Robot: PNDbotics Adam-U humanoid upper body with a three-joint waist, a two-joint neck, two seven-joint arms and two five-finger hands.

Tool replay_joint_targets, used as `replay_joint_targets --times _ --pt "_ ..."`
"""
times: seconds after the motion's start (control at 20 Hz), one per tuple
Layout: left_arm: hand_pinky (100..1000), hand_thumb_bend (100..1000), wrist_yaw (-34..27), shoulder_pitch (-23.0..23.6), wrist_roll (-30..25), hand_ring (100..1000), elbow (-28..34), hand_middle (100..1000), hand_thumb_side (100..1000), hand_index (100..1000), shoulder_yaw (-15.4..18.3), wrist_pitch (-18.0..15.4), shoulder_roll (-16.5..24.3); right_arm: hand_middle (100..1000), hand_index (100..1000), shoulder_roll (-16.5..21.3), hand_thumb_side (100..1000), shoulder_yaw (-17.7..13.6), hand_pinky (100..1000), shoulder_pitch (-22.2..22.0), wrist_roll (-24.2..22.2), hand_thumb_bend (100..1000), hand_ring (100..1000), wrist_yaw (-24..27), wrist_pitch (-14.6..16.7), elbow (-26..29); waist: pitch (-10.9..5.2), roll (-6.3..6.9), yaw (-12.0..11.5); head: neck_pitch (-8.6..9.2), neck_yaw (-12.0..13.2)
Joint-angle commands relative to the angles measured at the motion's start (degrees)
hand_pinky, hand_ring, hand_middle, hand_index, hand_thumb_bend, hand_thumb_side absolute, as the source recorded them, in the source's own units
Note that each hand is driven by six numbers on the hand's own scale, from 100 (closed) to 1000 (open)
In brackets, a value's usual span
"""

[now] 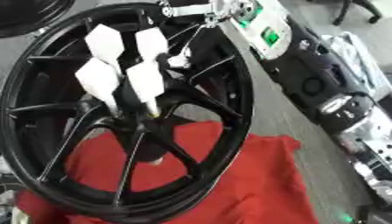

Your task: Pull the pin out of the wheel hub.

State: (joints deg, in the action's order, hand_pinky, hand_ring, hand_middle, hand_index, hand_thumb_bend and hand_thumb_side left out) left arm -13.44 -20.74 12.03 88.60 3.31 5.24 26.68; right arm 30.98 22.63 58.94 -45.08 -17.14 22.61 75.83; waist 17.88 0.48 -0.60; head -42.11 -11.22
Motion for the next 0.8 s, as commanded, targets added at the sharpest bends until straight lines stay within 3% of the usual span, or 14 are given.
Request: replay_joint_targets --times 0.05,0.3,0.8 --pt "712 145 0.1 -0.41 -0.07 751 0.61 717 852 714 0.23 -0.06 1.6 475 627 1.03 303 -0.32 859 0.91 -1.48 100 718 1.49 0.17 0.93 -1.31 0.05 -0.1 0.76 -0.05" --pt "713 145 0.11 -0.35 -0.02 751 0.57 716 852 714 0.23 -0.04 1.58 381 508 1.11 239 -0.79 815 1.12 -0.02 100 628 4.23 -3.57 0.87 -1.46 0.02 -0.14 0.48 -0.08" --pt "714 146 0.17 -0.28 -0.2 752 0.52 716 851 715 0.12 -0.03 1.53 324 436 1.96 208 -1.61 782 2.79 1.68 100 574 9.88 -10.19 1.87 -1.9 -0.11 -0.3 -0.22 -0.19"
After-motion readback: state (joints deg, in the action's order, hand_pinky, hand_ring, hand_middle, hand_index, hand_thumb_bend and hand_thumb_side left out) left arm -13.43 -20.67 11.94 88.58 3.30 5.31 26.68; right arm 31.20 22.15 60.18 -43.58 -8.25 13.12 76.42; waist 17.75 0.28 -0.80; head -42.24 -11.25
